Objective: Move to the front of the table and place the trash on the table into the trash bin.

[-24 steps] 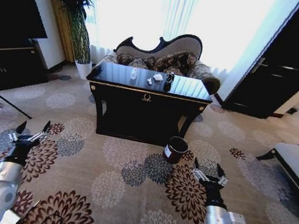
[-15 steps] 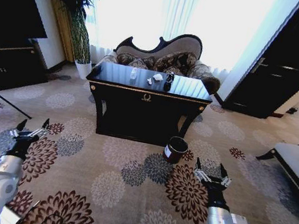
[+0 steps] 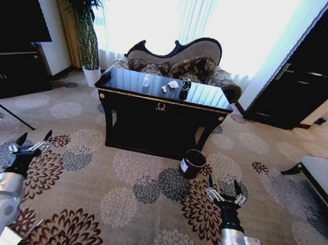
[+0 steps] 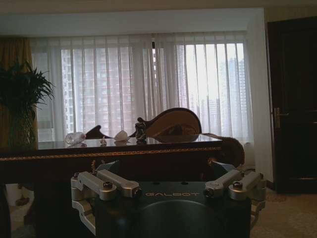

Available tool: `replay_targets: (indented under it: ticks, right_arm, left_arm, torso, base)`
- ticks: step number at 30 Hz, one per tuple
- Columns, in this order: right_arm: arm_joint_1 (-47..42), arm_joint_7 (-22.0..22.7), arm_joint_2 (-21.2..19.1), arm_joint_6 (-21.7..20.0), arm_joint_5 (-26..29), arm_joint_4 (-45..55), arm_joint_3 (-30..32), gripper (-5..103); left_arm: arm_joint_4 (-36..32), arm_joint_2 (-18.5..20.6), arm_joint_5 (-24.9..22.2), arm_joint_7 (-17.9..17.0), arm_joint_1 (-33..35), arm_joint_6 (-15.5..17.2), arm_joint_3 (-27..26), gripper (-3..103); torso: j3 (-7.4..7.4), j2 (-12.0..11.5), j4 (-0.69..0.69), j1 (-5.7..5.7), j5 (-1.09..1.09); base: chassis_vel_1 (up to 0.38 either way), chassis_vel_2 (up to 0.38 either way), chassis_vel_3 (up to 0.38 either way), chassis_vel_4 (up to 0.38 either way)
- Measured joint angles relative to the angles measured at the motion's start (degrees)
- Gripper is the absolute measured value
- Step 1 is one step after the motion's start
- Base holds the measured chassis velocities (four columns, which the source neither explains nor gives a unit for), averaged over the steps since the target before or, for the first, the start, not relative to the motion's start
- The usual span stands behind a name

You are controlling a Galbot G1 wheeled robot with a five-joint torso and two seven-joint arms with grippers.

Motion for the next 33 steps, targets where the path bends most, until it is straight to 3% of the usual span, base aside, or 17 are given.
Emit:
replay_targets:
  ticks: [13,33]
  right_arm:
    - [0.7,-1.5,-0.8,-1.8,5.2,3.6,1.8,100]
    - [0.5,-2.4,-0.5,-1.5,5.6,4.6,3.6,100]
  left_arm:
    - [-6.5,-1.3,1.6,-0.3,2.6,0.3,-2.9,100]
    - [-10.6,-3.1,3.3,1.1,3.7,-1.0,-3.7,100]
  torso:
    - [0.00,0.0,0.00,0.00,0.00]
    - [0.01,0.0,0.01,0.01,-0.01]
  base:
    - [0.000,0.000,0.000,0.000]
    - [-0.076,0.073,0.088,-0.075]
